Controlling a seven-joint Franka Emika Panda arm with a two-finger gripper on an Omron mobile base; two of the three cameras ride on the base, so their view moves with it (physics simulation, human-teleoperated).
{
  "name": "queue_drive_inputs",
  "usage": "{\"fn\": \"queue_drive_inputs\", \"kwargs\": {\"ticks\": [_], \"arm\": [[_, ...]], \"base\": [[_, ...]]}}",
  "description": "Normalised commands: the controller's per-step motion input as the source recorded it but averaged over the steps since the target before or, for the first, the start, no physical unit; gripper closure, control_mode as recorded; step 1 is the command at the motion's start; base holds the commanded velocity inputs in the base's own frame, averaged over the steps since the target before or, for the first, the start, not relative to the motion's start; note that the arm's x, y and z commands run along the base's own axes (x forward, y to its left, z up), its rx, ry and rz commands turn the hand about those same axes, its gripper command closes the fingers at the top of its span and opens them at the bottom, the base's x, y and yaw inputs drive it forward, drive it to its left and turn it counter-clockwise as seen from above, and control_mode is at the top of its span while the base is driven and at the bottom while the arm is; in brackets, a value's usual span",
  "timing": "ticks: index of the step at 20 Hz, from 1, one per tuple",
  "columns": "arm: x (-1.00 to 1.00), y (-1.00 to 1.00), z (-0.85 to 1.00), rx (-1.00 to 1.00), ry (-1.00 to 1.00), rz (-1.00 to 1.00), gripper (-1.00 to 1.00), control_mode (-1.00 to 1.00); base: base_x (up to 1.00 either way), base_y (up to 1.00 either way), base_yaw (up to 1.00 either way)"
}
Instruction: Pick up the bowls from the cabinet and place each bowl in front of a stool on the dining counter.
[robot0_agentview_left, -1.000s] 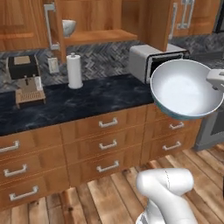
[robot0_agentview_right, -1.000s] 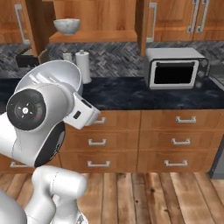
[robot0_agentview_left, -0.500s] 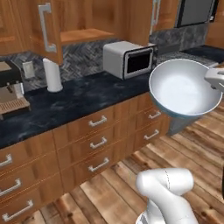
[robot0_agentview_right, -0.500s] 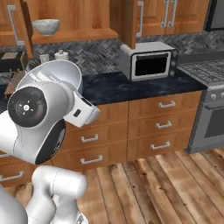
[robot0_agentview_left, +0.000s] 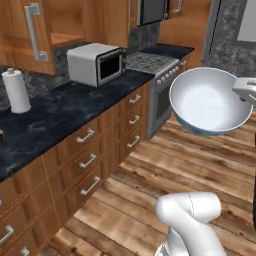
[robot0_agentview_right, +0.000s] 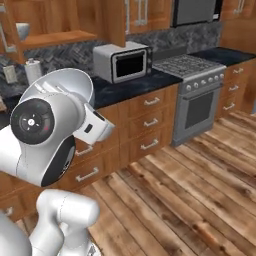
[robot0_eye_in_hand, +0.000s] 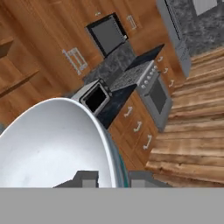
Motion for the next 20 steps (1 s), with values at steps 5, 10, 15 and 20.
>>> {"fn": "queue_drive_inputs", "kwargs": {"ticks": [5,10,15,20], "arm": [[0.0,0.0,0.0,0.0,0.0,0.0,1.0,1.0],[0.0,0.0,0.0,0.0,0.0,0.0,1.0,1.0],[0.0,0.0,0.0,0.0,0.0,0.0,1.0,1.0],[0.0,0.0,0.0,0.0,0.0,0.0,1.0,1.0]], "base": [[-0.72,0.4,-0.62],[-0.89,0.15,-0.58],[-0.81,0.05,-0.53],[-0.35,-0.1,-0.36]]}}
